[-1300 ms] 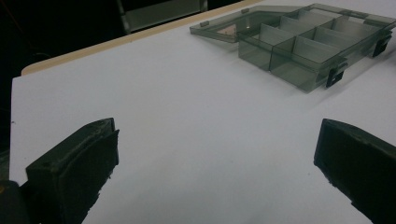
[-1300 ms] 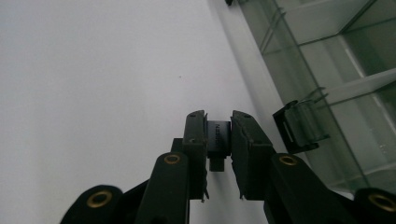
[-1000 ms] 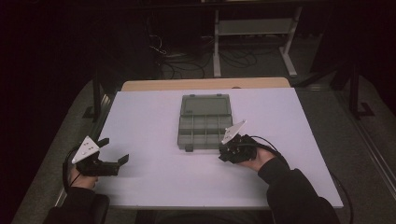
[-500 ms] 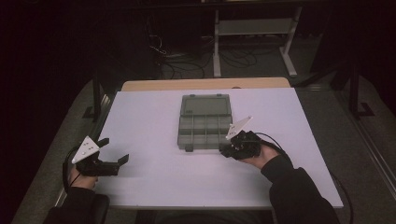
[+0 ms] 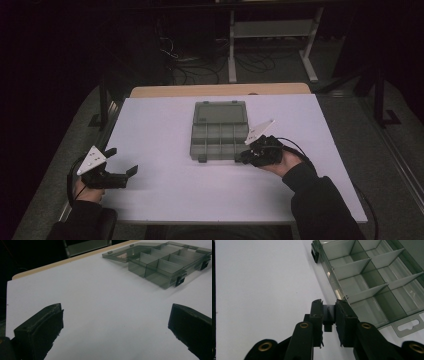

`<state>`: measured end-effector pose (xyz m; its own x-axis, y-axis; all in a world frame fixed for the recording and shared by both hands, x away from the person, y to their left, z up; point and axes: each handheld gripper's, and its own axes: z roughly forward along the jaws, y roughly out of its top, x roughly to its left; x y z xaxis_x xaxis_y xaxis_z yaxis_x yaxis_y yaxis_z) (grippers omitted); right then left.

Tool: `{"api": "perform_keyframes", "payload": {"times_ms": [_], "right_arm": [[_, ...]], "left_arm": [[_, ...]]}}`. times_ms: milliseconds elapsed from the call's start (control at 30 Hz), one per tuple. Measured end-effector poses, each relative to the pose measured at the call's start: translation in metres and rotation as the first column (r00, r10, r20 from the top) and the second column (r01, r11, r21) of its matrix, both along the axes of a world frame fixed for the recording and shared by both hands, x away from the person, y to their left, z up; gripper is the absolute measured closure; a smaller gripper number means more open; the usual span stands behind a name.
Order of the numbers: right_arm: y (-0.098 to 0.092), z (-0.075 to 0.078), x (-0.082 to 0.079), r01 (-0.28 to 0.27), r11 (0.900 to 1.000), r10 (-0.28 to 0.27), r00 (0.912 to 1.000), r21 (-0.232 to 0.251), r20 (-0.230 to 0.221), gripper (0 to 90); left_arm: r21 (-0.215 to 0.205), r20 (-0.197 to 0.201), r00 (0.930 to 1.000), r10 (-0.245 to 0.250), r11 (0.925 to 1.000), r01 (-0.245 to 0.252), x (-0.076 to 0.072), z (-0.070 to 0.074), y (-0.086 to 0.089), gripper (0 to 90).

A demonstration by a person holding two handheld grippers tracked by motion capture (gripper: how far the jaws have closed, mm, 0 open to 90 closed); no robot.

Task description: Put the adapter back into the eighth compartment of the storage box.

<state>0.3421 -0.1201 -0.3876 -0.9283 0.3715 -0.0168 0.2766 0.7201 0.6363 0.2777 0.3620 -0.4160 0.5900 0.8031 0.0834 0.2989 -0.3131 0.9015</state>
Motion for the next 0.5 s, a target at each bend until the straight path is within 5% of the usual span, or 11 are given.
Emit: {"api": "perform_keyframes", "payload": {"times_ms": [500], "right_arm": [[-0.001, 0.019, 0.008, 0.004, 1.000, -0.003, 0.9997, -0.017, 0.023, 74.7]], "left_arm": [[-0.001, -0.001, 1.0000, 0.000, 1.0000, 0.000, 0.000, 0.000, 0.000, 0.0]]}}
